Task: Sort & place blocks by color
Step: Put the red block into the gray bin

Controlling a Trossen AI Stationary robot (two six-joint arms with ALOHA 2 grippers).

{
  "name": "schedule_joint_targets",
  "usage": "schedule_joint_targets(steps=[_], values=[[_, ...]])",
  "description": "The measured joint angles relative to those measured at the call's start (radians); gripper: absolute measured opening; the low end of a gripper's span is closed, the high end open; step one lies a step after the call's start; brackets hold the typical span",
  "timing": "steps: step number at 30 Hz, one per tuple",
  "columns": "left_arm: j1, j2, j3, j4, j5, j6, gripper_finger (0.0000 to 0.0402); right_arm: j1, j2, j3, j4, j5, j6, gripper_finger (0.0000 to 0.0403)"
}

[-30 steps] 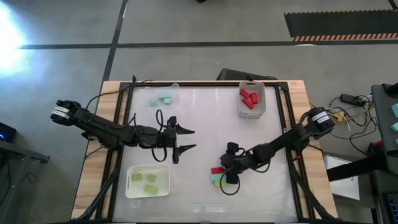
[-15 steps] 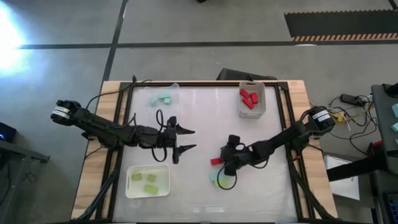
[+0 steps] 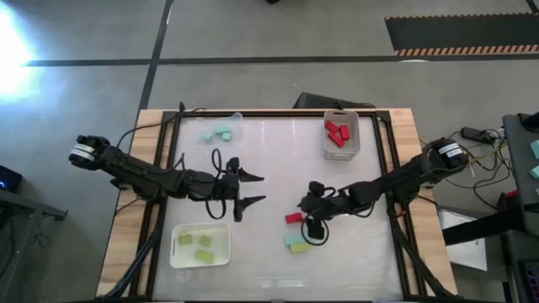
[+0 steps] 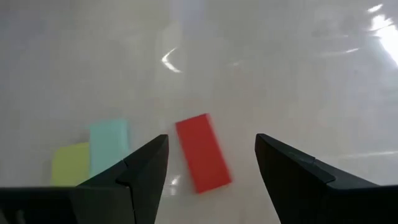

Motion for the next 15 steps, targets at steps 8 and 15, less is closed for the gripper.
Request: schedule_joint_targets(steps=[8, 15], values=[[0.000, 0.031, 0.000, 0.007, 0.000, -0.001, 0.0246, 0.014, 0.053, 0.000, -0.001, -0.018, 0.013, 0.0230], [0.002, 0.062, 0.002, 0.029, 0.000, 0.000, 0.0246, 0.014, 0.167, 0.000, 0.025, 0.030, -0.001, 0.0230]])
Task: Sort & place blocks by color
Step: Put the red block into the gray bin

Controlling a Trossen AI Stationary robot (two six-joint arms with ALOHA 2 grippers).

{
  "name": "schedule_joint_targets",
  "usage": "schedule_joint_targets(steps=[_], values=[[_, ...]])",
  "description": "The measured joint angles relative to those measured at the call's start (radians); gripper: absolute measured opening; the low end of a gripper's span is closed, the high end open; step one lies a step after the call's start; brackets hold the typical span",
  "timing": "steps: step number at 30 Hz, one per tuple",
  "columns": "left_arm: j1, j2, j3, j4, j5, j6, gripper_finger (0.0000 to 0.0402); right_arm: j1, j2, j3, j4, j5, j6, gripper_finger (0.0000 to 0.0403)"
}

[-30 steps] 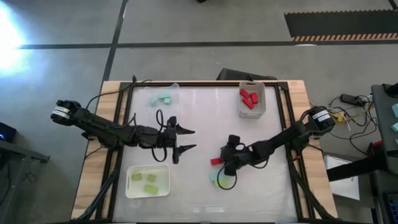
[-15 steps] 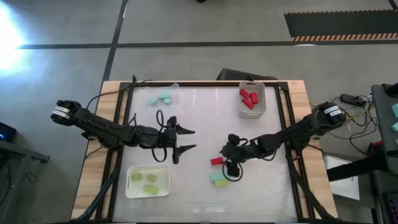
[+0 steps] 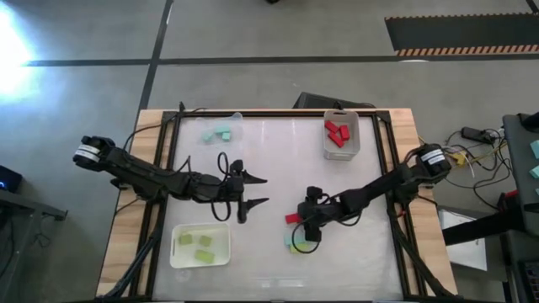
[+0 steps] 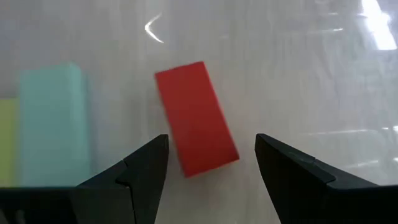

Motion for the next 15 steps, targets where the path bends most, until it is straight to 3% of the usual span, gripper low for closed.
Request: schedule_joint_targets(steps=[9, 15], values=[[0.002, 0.005, 0.005, 0.023, 0.000, 0.009, 0.0246, -0.017, 0.079, 0.004, 0.064, 0.012, -0.042, 0.0219], [0.002, 0.005, 0.007, 0.024, 0.000, 0.010, 0.0246, -0.022, 0.089, 0.003, 0.123, 0.005, -0.099, 0.0153]])
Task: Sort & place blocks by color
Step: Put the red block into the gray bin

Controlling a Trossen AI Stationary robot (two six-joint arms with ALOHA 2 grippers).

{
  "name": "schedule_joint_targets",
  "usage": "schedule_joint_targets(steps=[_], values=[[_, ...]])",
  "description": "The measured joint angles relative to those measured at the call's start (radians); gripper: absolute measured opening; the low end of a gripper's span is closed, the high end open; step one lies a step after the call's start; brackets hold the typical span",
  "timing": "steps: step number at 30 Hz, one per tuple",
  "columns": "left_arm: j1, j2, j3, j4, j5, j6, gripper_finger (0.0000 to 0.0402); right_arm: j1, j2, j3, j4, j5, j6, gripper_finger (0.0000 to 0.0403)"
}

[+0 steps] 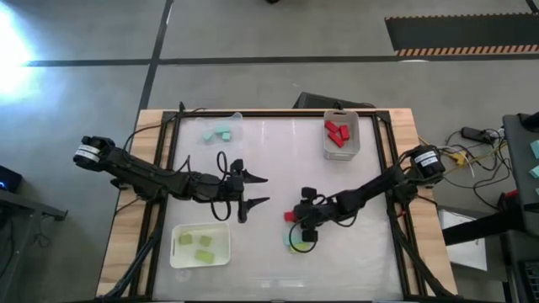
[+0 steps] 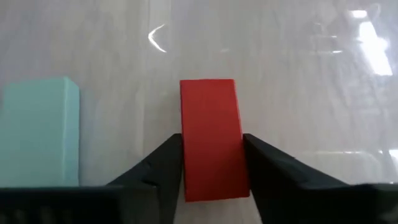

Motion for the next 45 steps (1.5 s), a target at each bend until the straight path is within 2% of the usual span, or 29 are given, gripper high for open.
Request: schedule_joint_targets(steps=[2, 7, 16, 21, 24, 26, 33, 37, 39, 42, 45], values=[[0.000, 0.000, -0.001, 0.000, 0.000, 0.000, 0.0246, -0.004, -0.006, 0.000, 0.000, -0.001, -0.008, 0.0124], [0.002, -0.001, 0.004, 0.000, 0.000, 0.022, 0.0246, -0.008, -0.050, -0.002, -0.034, 0.009, -0.066, 0.0121], [0.002, -0.073, 0.040, 0.002, -0.003, 0.103, 0.0246, -0.104, -0.373, 0.142, -0.465, 0.011, -0.077, 0.0121], [0.005, -0.090, 0.035, 0.005, -0.004, 0.104, 0.0246, -0.224, -0.530, 0.185, -0.622, 0.075, -0.043, 0.0121], [0.005, -0.081, 0.031, 0.009, -0.004, 0.099, 0.0246, -0.336, -0.584, 0.182, -0.691, 0.150, 0.033, 0.0121], [0.005, -0.077, 0.029, 0.013, -0.004, 0.098, 0.0246, -0.429, -0.612, 0.159, -0.716, 0.160, 0.049, 0.0121], [0.005, -0.071, 0.029, 0.023, -0.004, 0.097, 0.0246, -0.780, -0.609, 0.059, -0.701, 0.153, 0.061, 0.0121], [0.005, -0.071, 0.029, 0.023, -0.004, 0.097, 0.0246, -0.952, -0.560, 0.005, -0.614, 0.025, 0.023, 0.0121], [0.005, -0.071, 0.029, 0.022, -0.004, 0.097, 0.0246, -1.008, -0.533, -0.003, -0.564, -0.032, 0.019, 0.0121], [0.005, -0.071, 0.029, 0.022, -0.004, 0.097, 0.0246, -1.050, -0.497, -0.003, -0.543, -0.043, 0.021, 0.0126], [0.005, -0.071, 0.028, 0.022, -0.004, 0.097, 0.0246, -1.059, -0.480, -0.001, -0.542, -0.046, 0.022, 0.0177]])
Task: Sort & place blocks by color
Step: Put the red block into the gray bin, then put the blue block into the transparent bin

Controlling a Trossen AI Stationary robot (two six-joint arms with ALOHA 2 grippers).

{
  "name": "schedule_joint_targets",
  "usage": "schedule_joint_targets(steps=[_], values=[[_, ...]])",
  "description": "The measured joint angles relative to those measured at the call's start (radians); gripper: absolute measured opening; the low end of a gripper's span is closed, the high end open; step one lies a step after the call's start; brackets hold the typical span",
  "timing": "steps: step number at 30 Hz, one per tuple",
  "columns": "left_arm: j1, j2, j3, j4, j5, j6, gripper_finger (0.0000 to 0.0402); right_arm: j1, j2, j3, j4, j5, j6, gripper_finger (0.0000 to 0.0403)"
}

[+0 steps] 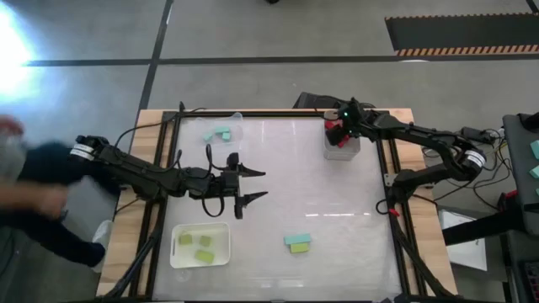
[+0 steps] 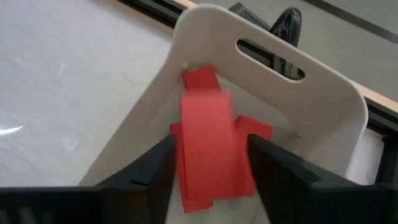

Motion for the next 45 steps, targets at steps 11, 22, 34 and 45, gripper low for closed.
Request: schedule_joint_targets(steps=[11, 22, 34, 45], values=[[0.000, 0.000, -0.015, 0.003, 0.000, -0.003, 0.0246, 0.086, -0.113, 0.010, 0.002, -0.031, 0.030, 0.0240], [0.000, 0.000, -0.015, 0.003, 0.000, -0.005, 0.0246, 0.498, -0.238, 0.009, 0.003, -0.191, 0.062, 0.0181], [0.000, 0.000, -0.024, -0.003, 0.000, -0.002, 0.0246, 0.997, -0.116, 0.007, 0.111, -0.077, 0.070, 0.0123], [0.000, 0.000, -0.032, 0.000, 0.000, -0.002, 0.0246, 1.206, 0.199, 0.002, 0.481, -0.025, -0.012, 0.0048]])
